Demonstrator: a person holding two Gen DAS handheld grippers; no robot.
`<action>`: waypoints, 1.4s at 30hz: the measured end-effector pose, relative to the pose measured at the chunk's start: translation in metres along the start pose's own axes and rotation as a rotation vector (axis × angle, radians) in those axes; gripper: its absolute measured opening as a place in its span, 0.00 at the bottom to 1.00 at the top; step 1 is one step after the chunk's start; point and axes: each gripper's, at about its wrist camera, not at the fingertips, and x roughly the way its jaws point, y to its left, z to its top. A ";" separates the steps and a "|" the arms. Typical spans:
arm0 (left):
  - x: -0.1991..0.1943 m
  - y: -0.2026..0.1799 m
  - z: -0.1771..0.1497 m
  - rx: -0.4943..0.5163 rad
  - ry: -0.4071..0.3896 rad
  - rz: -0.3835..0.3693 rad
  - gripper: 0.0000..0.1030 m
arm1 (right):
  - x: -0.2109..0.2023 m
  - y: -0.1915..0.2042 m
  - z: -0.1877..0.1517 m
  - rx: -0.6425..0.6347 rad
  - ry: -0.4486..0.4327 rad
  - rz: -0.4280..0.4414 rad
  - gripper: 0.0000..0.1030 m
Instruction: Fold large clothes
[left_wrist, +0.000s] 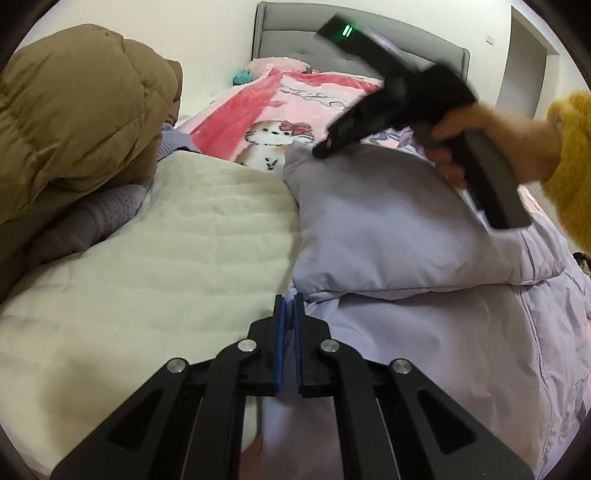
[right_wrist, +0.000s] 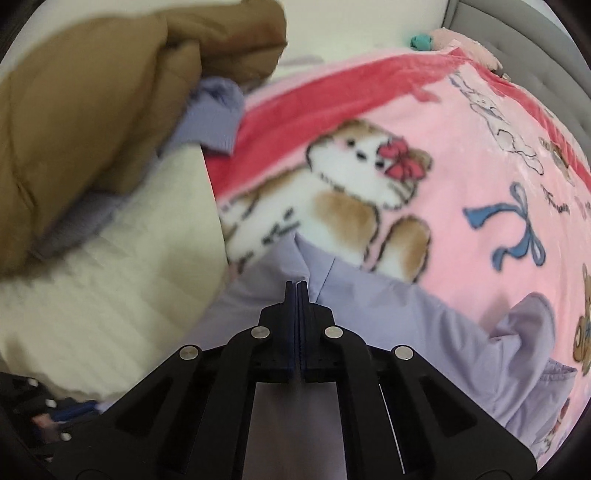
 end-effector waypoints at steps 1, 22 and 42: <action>0.000 -0.001 0.000 0.014 0.002 0.005 0.04 | 0.001 0.002 -0.003 0.005 0.000 -0.012 0.03; 0.027 -0.073 0.031 0.121 -0.006 -0.075 0.36 | -0.117 -0.068 -0.240 0.531 -0.116 -0.348 0.65; -0.015 -0.204 0.036 0.394 -0.145 -0.182 0.69 | -0.225 -0.121 -0.404 1.106 -0.355 -0.461 0.81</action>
